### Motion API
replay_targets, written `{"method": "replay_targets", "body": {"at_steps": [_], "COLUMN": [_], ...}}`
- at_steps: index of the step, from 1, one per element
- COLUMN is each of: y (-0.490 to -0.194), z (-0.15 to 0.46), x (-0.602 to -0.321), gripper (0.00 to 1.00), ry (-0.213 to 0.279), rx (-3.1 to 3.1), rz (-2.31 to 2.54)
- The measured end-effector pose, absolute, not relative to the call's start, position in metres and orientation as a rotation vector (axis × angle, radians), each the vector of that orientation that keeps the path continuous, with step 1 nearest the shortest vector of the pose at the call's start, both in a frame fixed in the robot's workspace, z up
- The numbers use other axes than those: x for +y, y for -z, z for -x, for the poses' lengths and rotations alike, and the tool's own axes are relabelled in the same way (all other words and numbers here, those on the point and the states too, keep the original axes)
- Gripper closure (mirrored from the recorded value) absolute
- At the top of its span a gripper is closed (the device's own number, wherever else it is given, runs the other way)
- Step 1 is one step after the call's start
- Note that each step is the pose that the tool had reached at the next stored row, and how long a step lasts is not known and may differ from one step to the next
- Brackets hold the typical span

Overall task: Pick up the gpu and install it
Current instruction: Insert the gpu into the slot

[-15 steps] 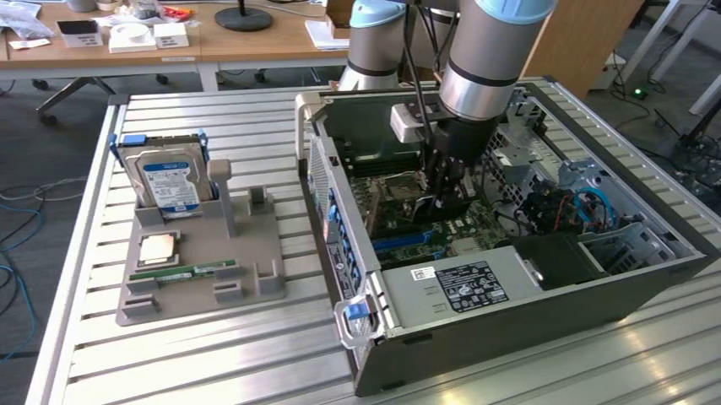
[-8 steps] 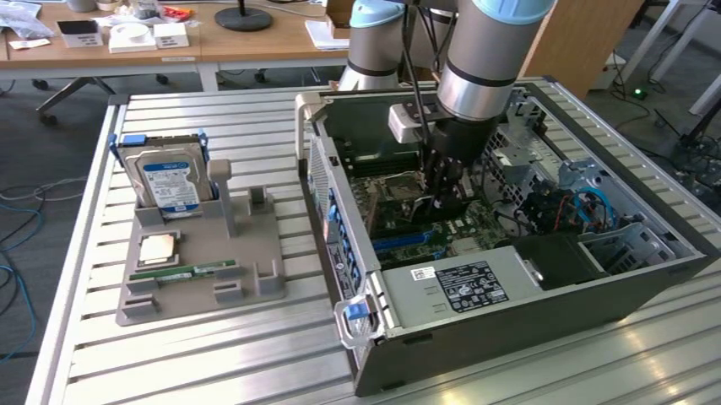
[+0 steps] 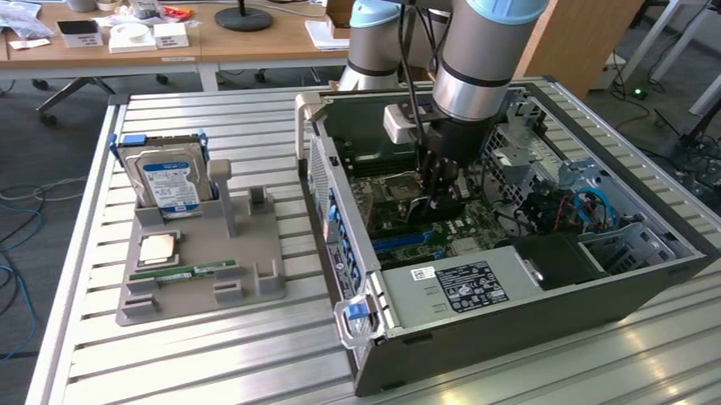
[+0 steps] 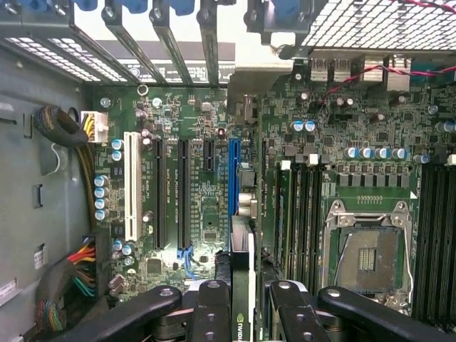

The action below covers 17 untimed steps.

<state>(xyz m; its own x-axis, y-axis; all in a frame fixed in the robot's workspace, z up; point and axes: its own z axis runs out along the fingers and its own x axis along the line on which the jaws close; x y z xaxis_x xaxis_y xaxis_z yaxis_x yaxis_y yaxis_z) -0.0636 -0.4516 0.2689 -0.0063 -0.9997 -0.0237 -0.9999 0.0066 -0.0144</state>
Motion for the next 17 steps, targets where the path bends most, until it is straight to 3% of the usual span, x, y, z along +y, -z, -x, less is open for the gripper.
{"method": "replay_targets", "body": {"at_steps": [17], "y": [-0.2689], "z": [0.066], "x": [-0.4527], "gripper": [0.74], "ry": [-0.01], "rx": [2.21], "rz": [2.195]}}
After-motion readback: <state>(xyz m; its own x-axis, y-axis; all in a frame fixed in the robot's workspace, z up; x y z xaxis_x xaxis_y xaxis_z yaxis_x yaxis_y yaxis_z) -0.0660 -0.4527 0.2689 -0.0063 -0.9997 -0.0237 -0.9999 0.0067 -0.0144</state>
